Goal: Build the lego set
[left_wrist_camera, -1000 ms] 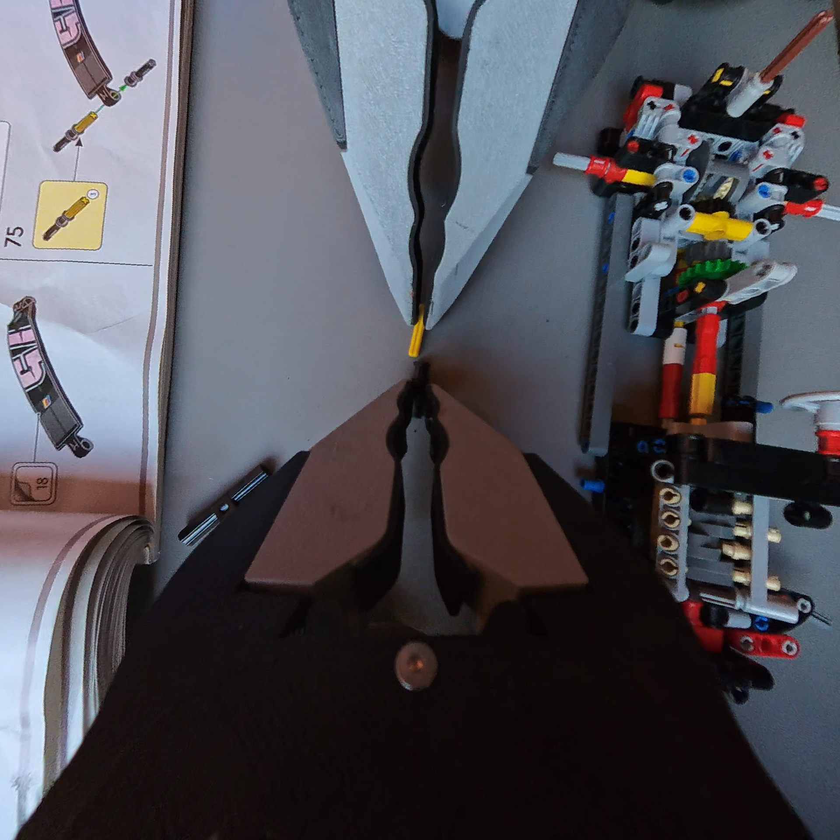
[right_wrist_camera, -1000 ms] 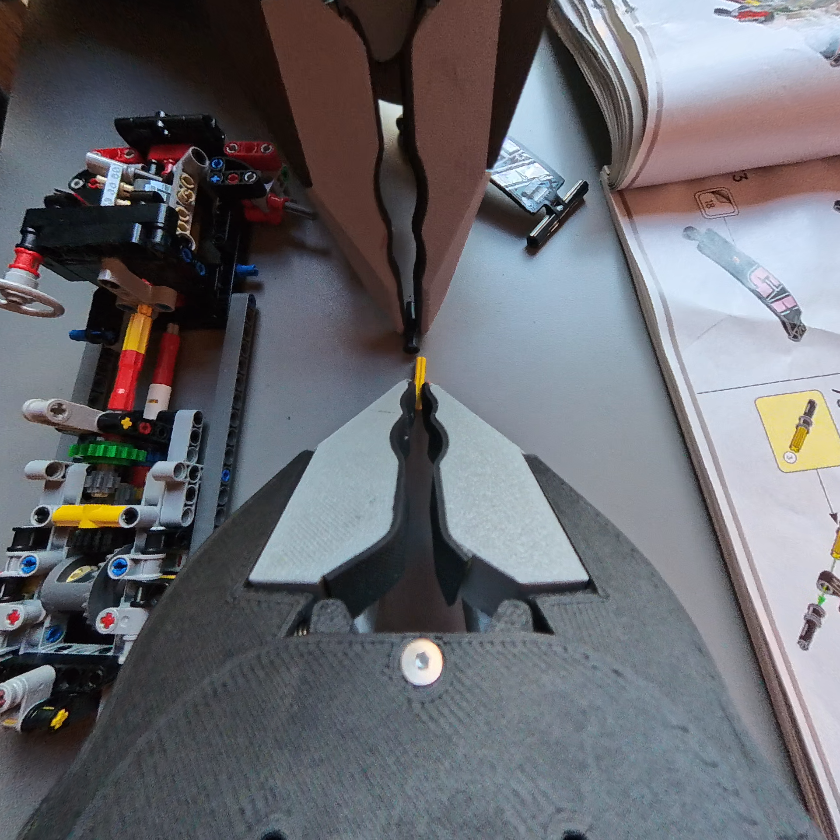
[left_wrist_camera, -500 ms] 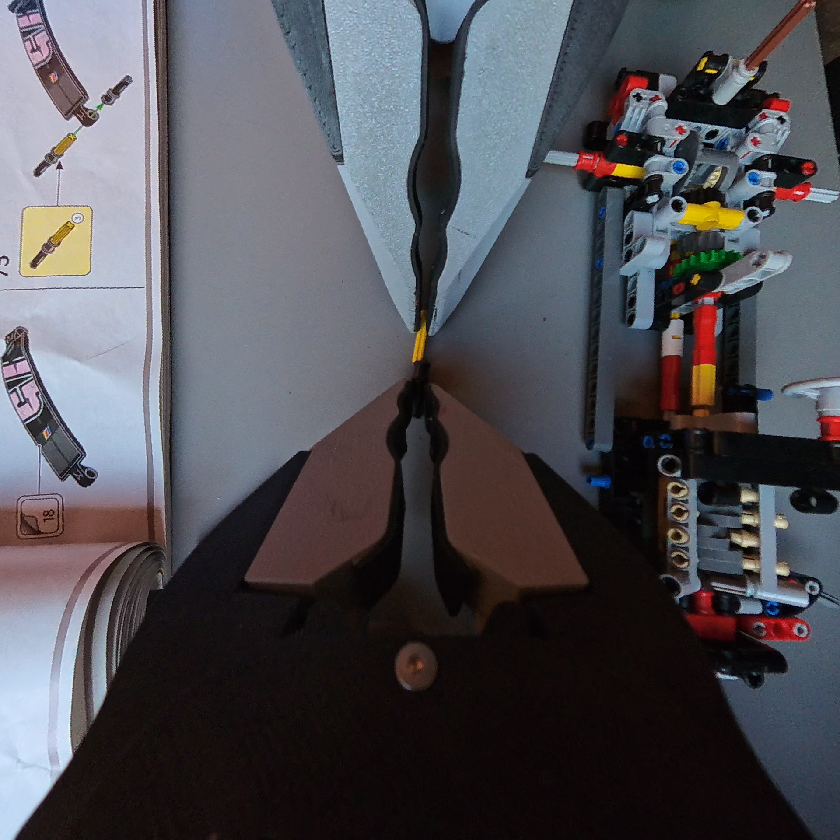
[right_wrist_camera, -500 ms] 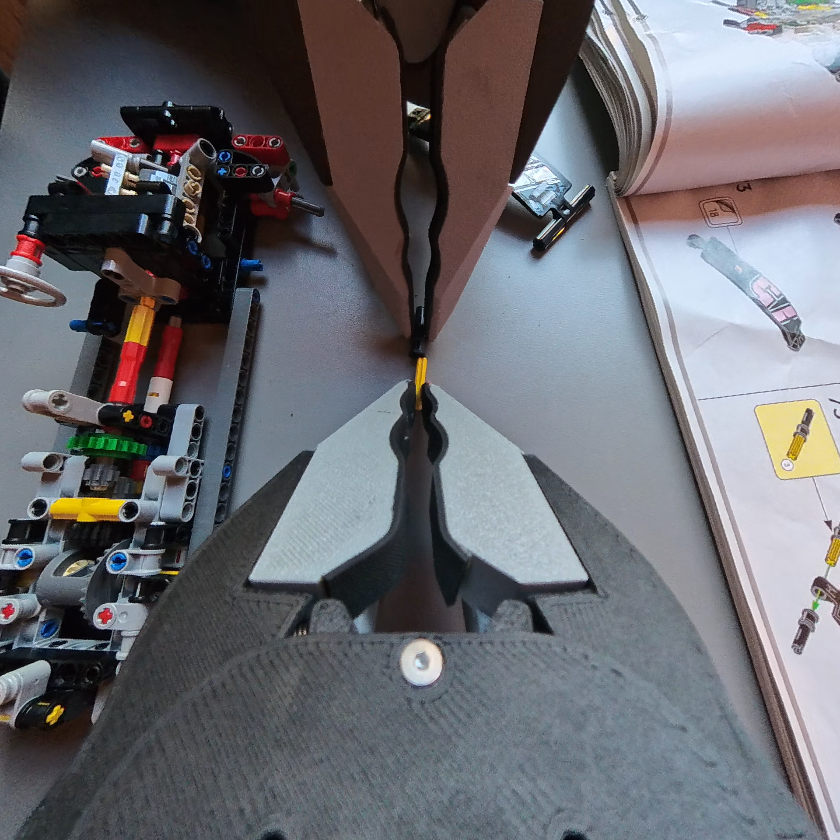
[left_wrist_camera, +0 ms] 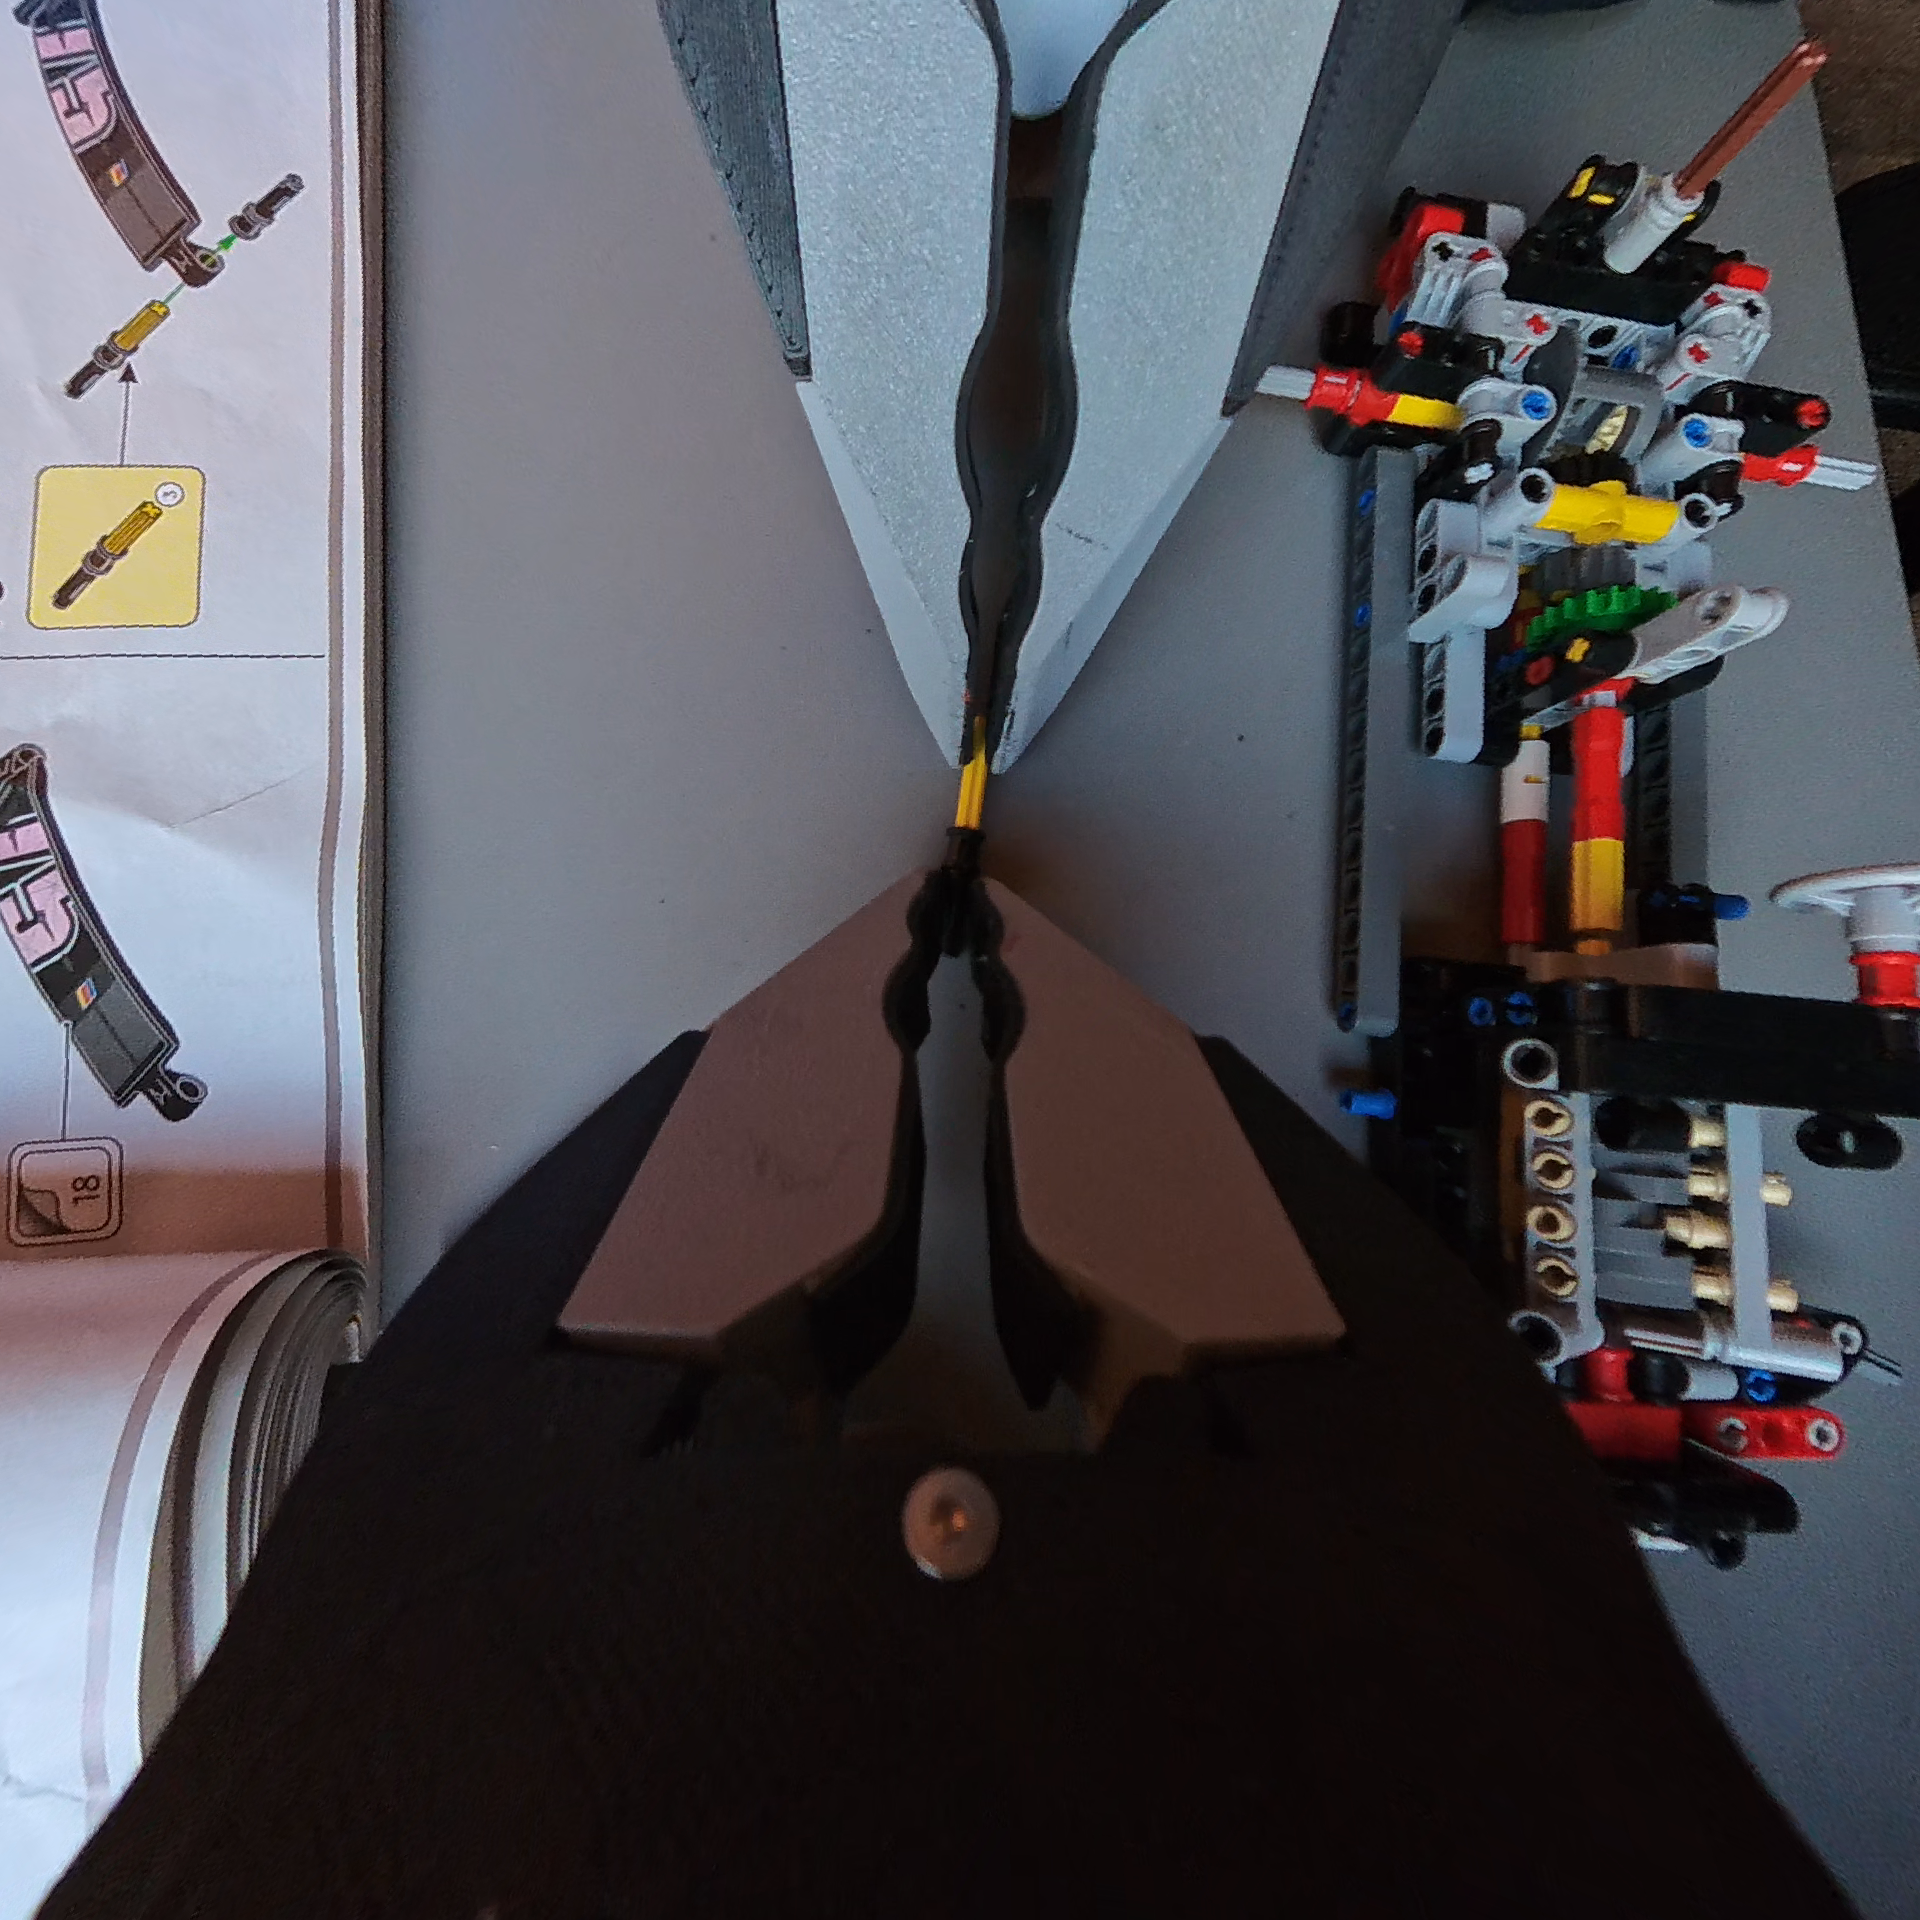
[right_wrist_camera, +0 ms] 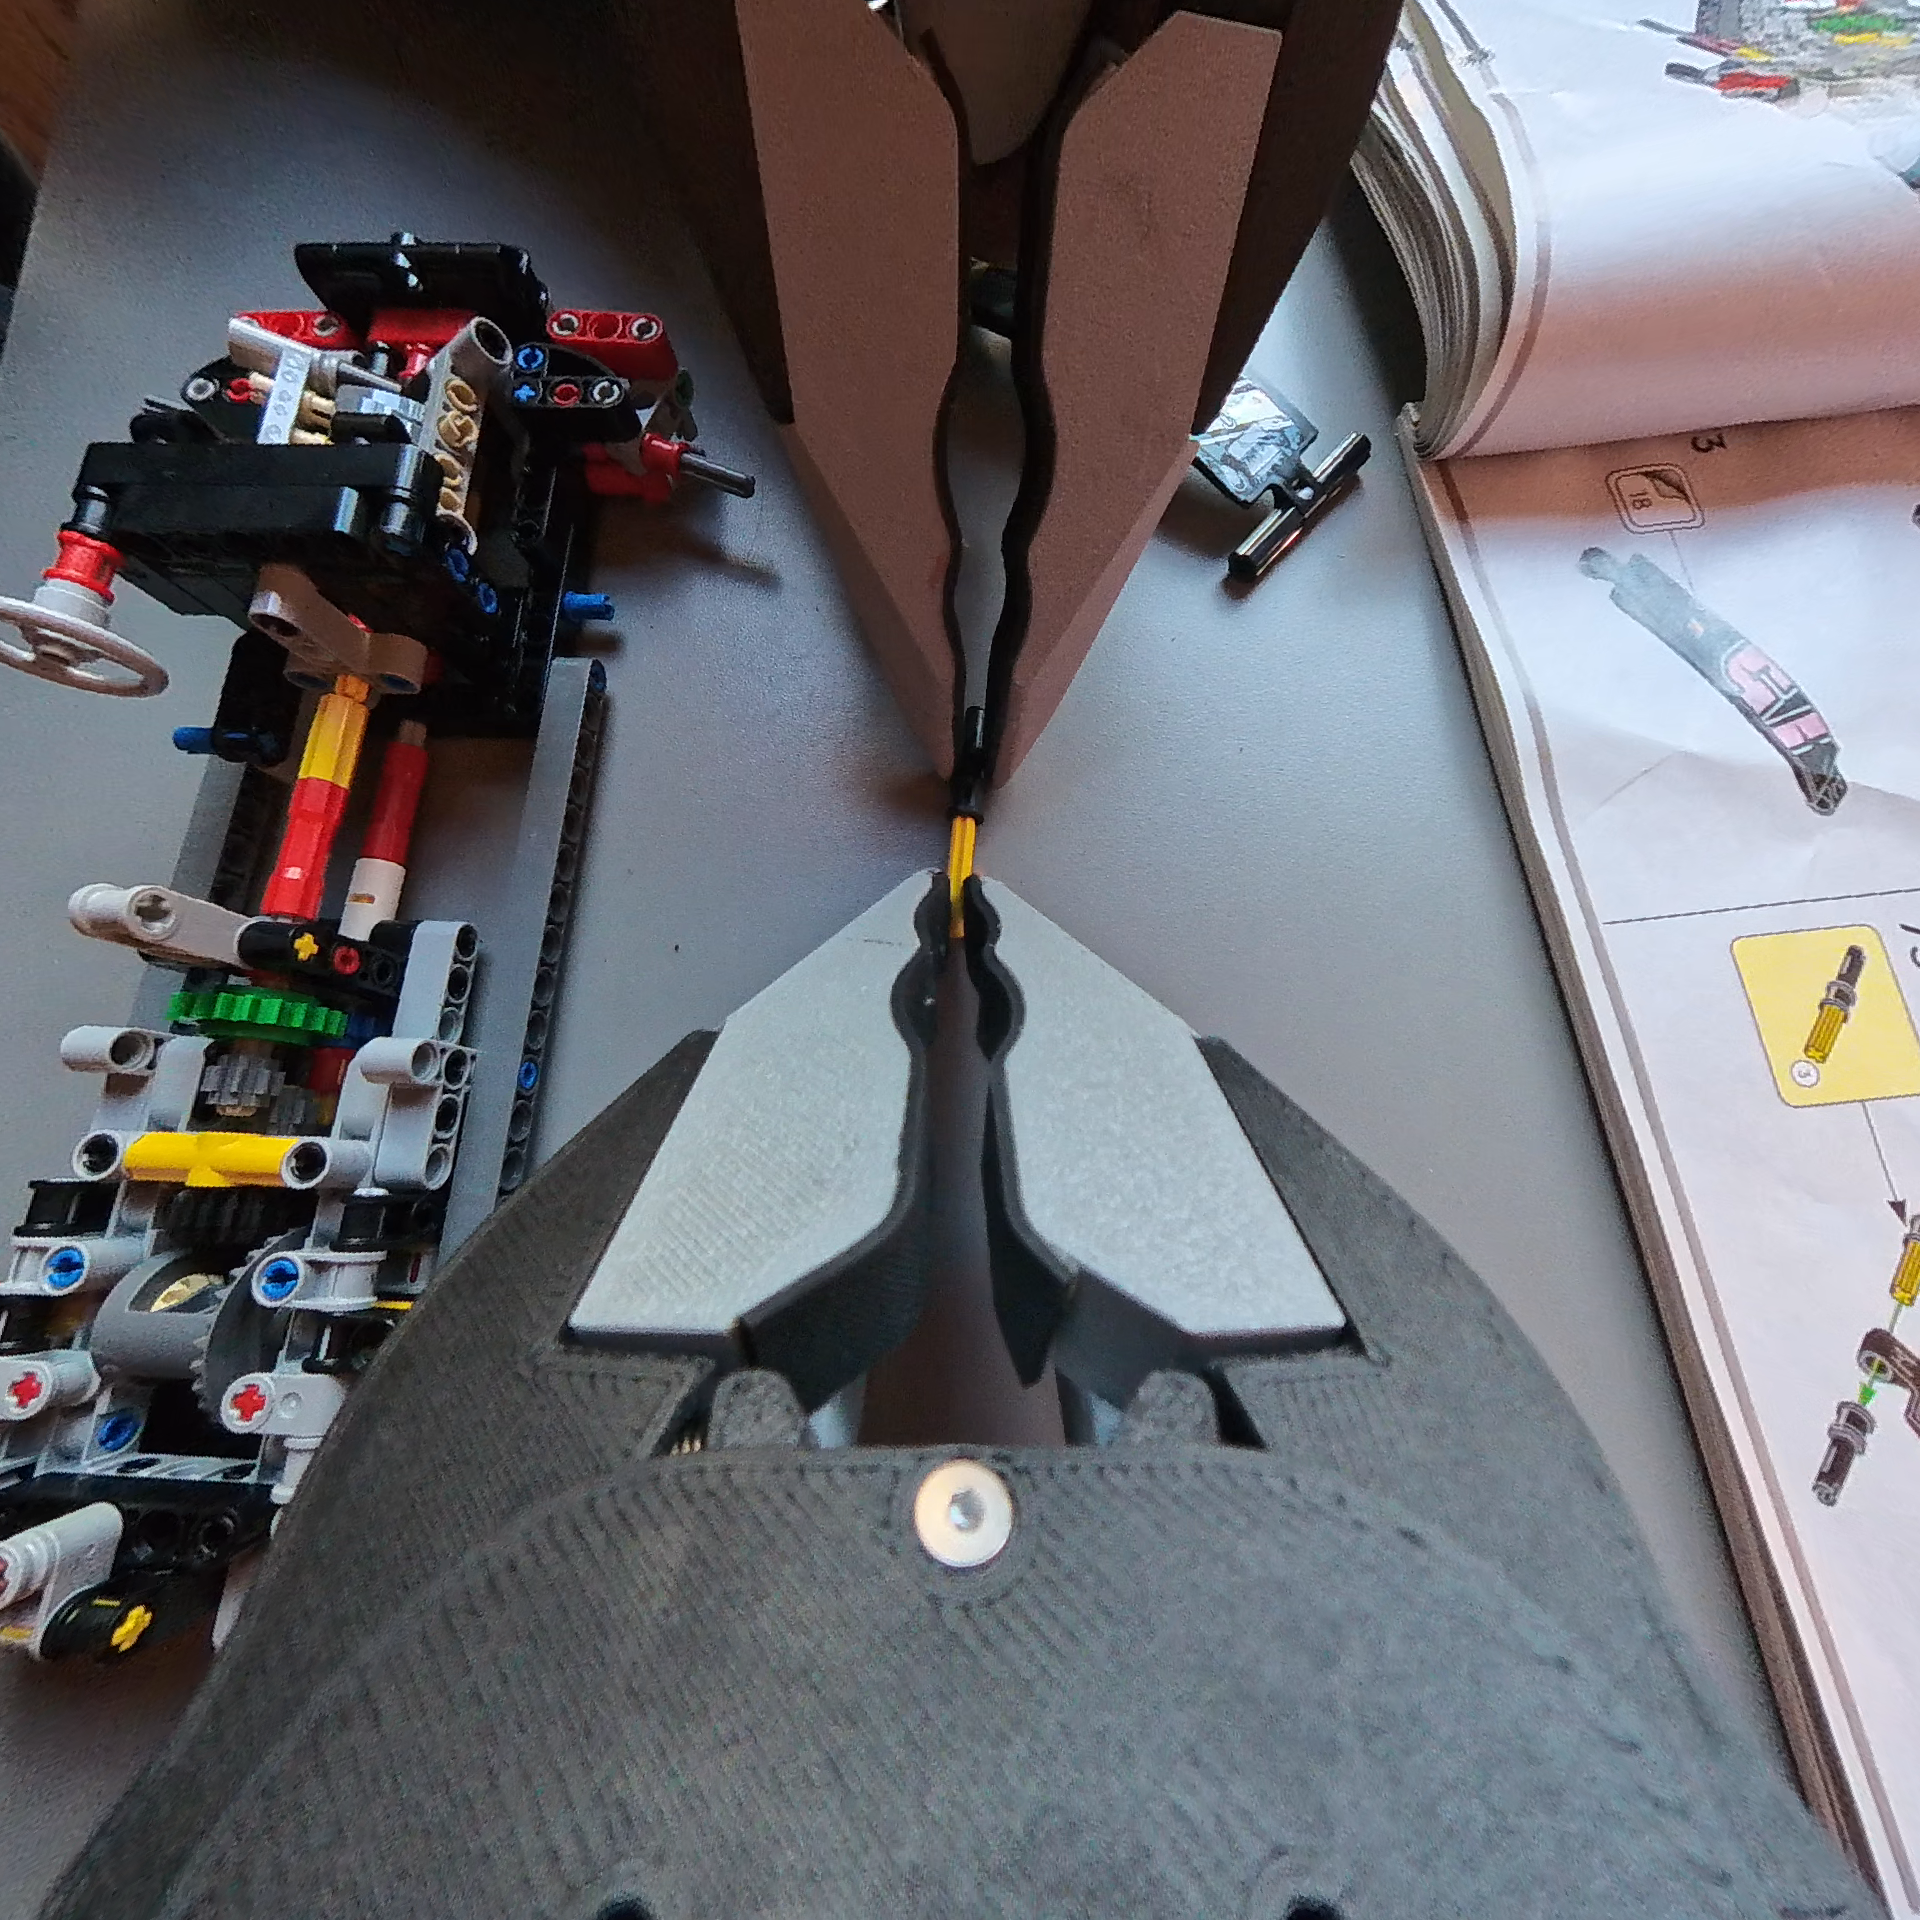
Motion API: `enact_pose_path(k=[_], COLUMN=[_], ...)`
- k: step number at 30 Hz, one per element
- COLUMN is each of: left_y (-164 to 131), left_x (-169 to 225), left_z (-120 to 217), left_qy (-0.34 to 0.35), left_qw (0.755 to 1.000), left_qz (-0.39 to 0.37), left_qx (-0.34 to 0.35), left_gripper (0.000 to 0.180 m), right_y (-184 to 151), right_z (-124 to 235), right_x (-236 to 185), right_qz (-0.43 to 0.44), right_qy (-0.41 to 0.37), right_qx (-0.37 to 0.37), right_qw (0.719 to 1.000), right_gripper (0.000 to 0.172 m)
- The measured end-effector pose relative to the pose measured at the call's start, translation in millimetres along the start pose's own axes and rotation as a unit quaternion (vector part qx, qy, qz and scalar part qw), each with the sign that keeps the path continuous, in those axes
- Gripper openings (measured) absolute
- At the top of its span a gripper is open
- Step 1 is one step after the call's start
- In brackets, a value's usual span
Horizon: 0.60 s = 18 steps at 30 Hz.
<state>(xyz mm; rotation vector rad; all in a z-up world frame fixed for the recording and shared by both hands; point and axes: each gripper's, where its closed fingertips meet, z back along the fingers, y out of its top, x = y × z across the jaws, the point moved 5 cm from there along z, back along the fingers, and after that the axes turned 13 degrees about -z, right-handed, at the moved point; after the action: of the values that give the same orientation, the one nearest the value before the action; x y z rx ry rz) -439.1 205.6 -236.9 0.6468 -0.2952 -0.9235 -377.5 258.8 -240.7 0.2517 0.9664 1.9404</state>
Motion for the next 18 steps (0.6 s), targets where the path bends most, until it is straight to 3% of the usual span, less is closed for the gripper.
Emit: enact_pose_path(k=[18], left_y=[2.1], left_x=[0.8], left_z=[-2.7], left_qy=[-0.001], left_qw=[1.000], left_qz=[0.013], left_qx=[0.012], left_gripper=[0.002], right_y=[-2.0], right_z=[2.3], right_x=[1.8], right_qz=[-0.022], right_qy=[0.019], right_qx=[-0.004], right_qw=[1.000], right_gripper=[0.000])
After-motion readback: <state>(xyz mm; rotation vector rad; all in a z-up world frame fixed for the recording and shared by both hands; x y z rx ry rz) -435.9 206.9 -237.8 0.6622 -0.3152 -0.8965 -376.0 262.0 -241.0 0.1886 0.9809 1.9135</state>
